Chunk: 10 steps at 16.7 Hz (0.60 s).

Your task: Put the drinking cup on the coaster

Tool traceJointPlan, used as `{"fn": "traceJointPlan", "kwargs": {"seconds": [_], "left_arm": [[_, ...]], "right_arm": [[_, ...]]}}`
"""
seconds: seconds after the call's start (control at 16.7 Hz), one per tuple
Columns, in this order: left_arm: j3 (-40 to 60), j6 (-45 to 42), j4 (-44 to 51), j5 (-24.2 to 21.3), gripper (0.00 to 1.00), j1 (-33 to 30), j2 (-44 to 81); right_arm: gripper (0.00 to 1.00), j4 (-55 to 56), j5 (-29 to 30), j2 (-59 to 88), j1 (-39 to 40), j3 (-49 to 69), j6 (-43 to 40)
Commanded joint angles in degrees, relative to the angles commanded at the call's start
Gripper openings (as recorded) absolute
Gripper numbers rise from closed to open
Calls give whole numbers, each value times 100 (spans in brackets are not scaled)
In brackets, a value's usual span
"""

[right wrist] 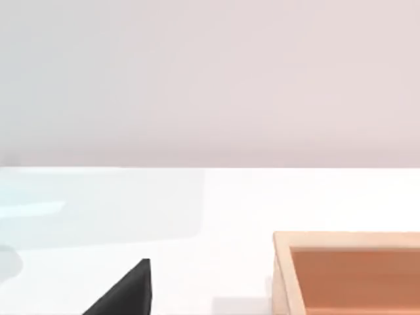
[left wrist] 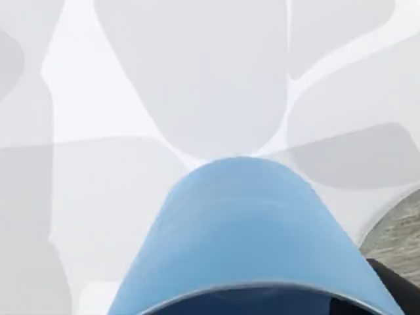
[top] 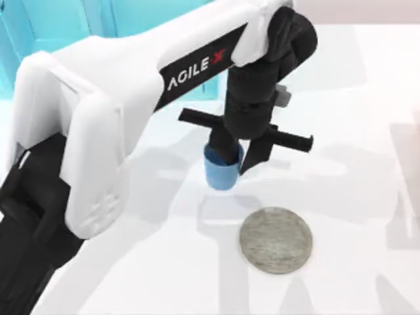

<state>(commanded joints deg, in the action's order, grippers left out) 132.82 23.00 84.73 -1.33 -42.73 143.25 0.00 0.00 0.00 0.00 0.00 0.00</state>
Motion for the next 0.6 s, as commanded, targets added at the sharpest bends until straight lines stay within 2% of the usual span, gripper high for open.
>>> {"fn": "traceJointPlan", "kwargs": {"seconds": [0.12,0.3,0.42,0.6], "left_arm": [[481,1099,221,12,0,-440,154],[1052,2310,465,48,0,-964,305],[1305,2821,567,73,0,-1198,362],[1453,3120,624,91,0,-1338,388]], "right_arm": [[100,0,0,0,0,0,0],[100,0,0,0,0,0,0],[100,0,0,0,0,0,0],[100,0,0,0,0,0,0]]}}
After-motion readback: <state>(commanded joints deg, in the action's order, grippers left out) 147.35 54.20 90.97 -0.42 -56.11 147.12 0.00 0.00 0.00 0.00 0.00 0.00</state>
